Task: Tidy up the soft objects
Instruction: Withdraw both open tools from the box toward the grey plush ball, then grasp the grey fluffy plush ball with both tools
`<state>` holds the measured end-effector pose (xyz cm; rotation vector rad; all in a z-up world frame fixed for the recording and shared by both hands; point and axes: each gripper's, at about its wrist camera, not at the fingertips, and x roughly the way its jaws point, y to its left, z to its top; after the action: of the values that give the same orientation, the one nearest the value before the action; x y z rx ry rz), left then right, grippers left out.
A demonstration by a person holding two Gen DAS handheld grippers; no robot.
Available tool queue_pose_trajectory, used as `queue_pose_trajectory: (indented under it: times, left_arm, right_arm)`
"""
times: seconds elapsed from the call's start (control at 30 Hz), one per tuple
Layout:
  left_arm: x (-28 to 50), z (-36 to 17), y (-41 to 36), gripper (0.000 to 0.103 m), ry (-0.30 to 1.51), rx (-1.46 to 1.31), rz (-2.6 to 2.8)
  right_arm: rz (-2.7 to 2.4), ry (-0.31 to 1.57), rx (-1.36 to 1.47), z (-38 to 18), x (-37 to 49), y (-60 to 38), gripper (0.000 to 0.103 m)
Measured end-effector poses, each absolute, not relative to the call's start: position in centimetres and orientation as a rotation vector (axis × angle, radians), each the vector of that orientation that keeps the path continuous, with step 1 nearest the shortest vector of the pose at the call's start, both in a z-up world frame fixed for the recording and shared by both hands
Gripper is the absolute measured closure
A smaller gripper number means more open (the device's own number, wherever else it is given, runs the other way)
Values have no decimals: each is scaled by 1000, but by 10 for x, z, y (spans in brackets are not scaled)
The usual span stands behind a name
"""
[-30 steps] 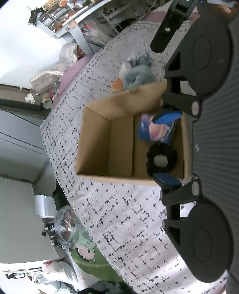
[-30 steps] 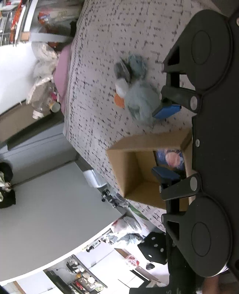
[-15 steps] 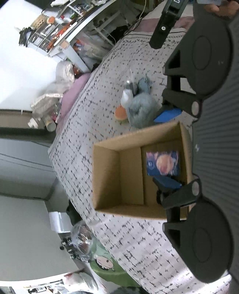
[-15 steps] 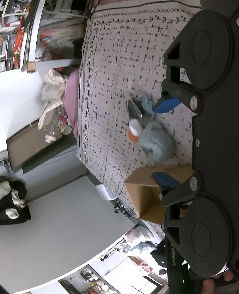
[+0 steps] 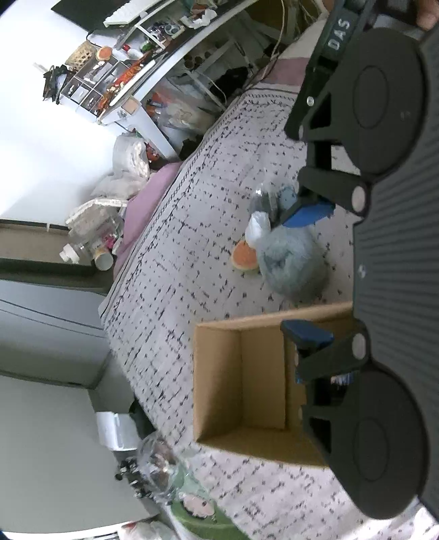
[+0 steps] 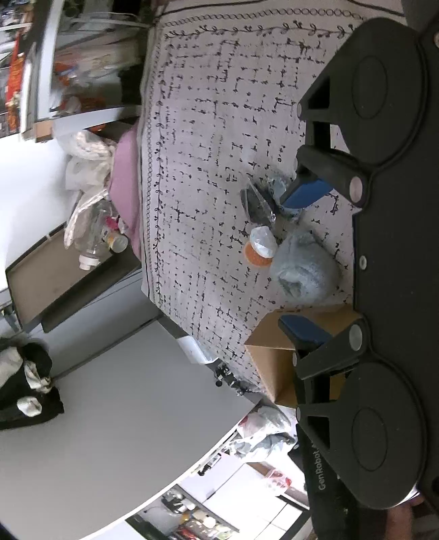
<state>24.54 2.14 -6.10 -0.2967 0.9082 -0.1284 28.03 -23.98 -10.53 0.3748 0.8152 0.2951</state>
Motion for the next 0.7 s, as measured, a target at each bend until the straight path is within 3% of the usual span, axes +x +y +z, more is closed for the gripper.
queue_pose_trajectory:
  times: [0.17, 0.4, 0.7]
  left_arm:
    - [261, -69, 10, 51, 926, -291, -131]
    - [289, -87, 8, 75, 979, -307, -131]
    - [320, -113, 2, 76, 1044, -296, -151]
  right_arm:
    - [305, 864, 466, -121, 296, -242, 39]
    - [318, 936, 567, -150, 319, -238, 48]
    - [342, 1016, 663, -186, 340, -231, 53]
